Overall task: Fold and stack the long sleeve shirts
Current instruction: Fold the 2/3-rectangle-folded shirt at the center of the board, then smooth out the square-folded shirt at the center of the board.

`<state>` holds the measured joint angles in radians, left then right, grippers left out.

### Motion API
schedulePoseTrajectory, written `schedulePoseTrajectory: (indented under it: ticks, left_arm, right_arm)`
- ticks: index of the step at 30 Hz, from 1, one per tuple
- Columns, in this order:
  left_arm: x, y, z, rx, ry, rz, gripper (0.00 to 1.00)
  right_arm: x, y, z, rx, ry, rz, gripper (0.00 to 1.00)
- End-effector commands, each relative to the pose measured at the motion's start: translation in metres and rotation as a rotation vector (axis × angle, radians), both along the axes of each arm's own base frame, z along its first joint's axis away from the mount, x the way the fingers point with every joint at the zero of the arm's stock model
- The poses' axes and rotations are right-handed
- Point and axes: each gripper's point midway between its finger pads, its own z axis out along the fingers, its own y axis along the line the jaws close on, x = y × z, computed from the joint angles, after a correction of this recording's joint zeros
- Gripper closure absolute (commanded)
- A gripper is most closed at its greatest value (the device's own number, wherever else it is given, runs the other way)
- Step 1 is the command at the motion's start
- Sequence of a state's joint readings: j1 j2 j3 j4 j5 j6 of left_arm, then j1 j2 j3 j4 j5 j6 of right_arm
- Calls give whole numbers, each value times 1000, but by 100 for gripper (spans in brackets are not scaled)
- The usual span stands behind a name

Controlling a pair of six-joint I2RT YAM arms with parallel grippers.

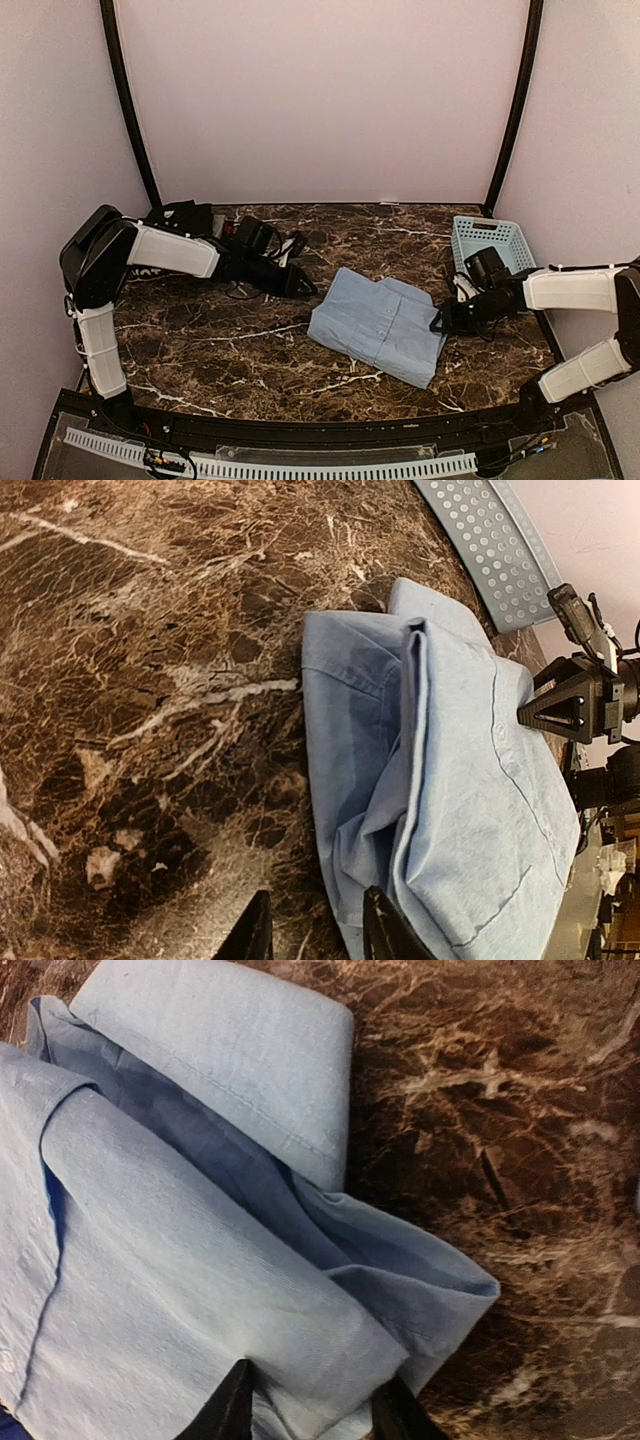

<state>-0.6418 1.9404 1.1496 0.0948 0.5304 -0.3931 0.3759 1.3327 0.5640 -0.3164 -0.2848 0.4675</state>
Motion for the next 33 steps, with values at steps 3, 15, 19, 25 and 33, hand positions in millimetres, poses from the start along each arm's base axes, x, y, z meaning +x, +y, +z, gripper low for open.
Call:
schedulePoseTrajectory:
  ticks: [3,15,19,25,33]
  left_arm:
    - [8,-16,55,2,-202,19,70]
    - [-14,-67,91,-135,-269,-90,69]
    - [-13,-88,80,-162,-251,-116,68]
    - [7,-102,44,-136,-223,-78,68]
    - [27,-110,-4,-48,-223,-63,68]
  right_arm:
    - [1,-26,17,-100,-75,-135,56]
    - [8,42,92,143,-317,72,56]
    - [8,62,82,194,-303,142,53]
    - [19,52,37,98,-245,91,50]
    - [14,28,-4,-4,-166,27,50]
